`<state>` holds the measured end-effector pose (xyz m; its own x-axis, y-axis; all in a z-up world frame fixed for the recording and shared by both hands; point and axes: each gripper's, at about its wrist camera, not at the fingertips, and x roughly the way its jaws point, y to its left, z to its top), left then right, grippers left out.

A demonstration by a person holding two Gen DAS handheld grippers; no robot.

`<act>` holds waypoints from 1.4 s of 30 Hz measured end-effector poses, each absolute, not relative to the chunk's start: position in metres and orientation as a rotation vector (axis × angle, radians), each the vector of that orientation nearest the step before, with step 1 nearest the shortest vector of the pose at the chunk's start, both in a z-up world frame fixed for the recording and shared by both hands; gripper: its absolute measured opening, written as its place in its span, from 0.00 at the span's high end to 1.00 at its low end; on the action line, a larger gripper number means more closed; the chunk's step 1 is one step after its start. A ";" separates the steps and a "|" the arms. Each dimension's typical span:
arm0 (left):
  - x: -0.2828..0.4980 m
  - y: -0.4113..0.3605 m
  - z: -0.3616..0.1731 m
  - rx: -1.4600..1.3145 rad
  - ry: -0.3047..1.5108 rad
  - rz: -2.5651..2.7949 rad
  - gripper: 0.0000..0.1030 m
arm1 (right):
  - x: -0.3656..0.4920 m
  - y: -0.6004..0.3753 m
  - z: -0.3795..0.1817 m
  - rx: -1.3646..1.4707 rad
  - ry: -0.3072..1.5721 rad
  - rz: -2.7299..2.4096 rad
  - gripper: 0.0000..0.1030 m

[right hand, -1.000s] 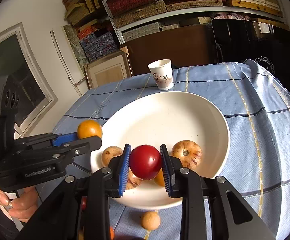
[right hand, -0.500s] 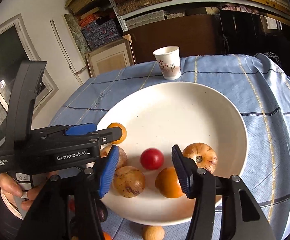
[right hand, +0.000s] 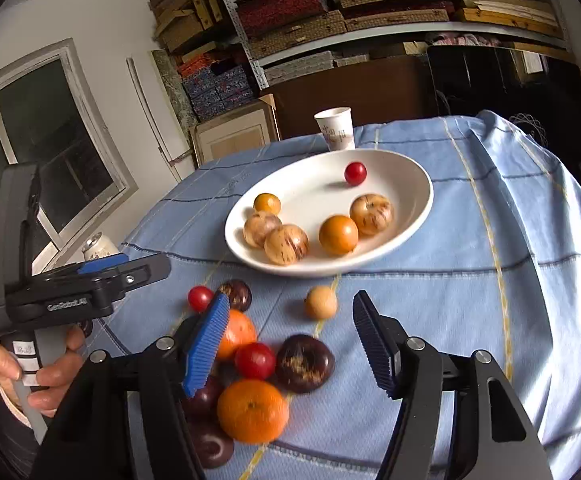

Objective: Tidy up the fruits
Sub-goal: 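Withdraw both tools and move the left tool toward a dark purple fruit, then close the left tool on the dark purple fruit beside the phone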

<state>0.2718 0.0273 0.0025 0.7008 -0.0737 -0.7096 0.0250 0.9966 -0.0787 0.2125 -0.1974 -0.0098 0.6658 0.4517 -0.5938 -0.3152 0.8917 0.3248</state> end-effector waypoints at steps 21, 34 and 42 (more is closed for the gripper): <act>0.153 0.160 -0.028 -0.090 0.768 0.165 0.13 | 0.187 -0.172 -0.046 0.172 0.912 0.534 0.48; 0.160 0.222 -0.045 -0.190 0.818 0.083 0.40 | 0.190 -0.170 -0.053 0.231 0.949 0.523 0.53; 0.169 0.232 -0.043 -0.167 0.813 0.149 0.45 | 0.190 -0.169 -0.054 0.239 0.953 0.526 0.52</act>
<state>0.1691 0.2319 -0.0429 0.6779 0.0678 -0.7321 -0.1957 0.9765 -0.0907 0.1904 -0.1694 -0.0540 0.4663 0.5266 -0.7108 -0.3215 0.8495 0.4184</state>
